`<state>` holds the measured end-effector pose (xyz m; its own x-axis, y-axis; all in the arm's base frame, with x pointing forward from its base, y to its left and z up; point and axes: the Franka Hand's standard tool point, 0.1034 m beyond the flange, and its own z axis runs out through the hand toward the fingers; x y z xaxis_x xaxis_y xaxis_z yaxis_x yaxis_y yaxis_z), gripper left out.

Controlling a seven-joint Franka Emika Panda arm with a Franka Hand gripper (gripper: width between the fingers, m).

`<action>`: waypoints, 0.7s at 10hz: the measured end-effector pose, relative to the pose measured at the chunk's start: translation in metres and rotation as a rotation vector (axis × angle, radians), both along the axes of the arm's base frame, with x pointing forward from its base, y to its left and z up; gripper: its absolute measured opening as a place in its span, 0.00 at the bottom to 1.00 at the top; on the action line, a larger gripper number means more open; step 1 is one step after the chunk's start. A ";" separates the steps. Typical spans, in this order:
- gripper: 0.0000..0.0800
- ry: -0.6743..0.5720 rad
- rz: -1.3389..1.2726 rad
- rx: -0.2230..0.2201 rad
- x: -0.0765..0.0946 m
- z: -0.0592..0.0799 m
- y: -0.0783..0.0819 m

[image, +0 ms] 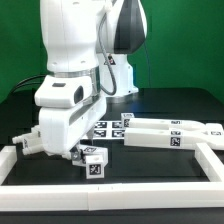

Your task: Assemble chair

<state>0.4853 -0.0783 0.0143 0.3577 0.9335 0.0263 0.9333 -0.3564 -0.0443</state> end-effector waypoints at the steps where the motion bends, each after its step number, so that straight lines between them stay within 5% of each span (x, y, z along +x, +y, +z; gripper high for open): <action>1: 0.35 0.000 0.000 0.000 0.000 0.000 0.000; 4: 0.35 -0.011 -0.186 -0.021 -0.020 0.024 -0.005; 7: 0.36 -0.008 -0.360 -0.032 -0.040 0.041 0.015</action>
Offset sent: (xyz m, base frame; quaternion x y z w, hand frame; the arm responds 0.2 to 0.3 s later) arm -0.0358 -0.0186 0.0449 -0.0283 -0.0243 0.1841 0.9822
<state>0.4456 -0.0637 0.0550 0.6638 0.7479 0.0026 0.7478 -0.6636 -0.0212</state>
